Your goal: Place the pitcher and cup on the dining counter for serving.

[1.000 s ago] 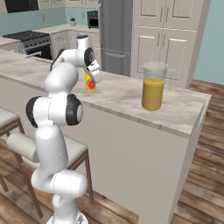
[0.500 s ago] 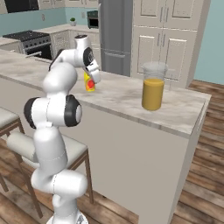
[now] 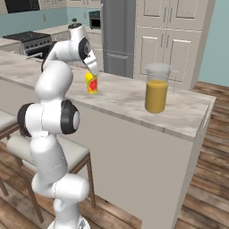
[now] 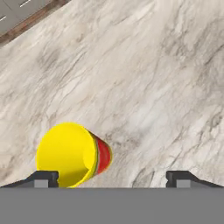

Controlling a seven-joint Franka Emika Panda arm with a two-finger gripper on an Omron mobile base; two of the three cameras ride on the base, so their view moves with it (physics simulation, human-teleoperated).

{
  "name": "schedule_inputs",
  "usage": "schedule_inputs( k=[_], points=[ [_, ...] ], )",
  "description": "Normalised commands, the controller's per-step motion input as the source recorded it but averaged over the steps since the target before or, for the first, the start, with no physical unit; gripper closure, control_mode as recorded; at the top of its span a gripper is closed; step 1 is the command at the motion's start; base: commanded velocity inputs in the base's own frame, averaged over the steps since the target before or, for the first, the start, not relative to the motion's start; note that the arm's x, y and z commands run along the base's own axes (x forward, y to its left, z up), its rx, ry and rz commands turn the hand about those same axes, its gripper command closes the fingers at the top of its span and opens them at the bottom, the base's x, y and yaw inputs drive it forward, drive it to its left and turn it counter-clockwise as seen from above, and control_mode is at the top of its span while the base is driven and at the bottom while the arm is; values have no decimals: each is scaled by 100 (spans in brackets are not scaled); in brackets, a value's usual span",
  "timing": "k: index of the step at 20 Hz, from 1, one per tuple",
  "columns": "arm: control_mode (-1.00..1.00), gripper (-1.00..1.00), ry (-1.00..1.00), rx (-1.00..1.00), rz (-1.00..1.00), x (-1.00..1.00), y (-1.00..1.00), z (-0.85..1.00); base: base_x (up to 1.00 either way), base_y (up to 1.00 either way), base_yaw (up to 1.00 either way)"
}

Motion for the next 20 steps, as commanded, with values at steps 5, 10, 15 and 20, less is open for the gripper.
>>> schedule_inputs(
  k=[5, 10, 15, 20],
  points=[
    [-100, -100, -22, 0, -1, -79, 4, 63, 0, 0, 0],
    [-100, -100, -20, -2, 0, -100, 17, 20, 0, 0, 0],
    [-100, -100, -27, -8, 0, -100, 26, -7, 0, 0, 0],
    [-100, -100, -27, -13, 0, -100, 34, -65, 0, 0, 0]
  ],
)
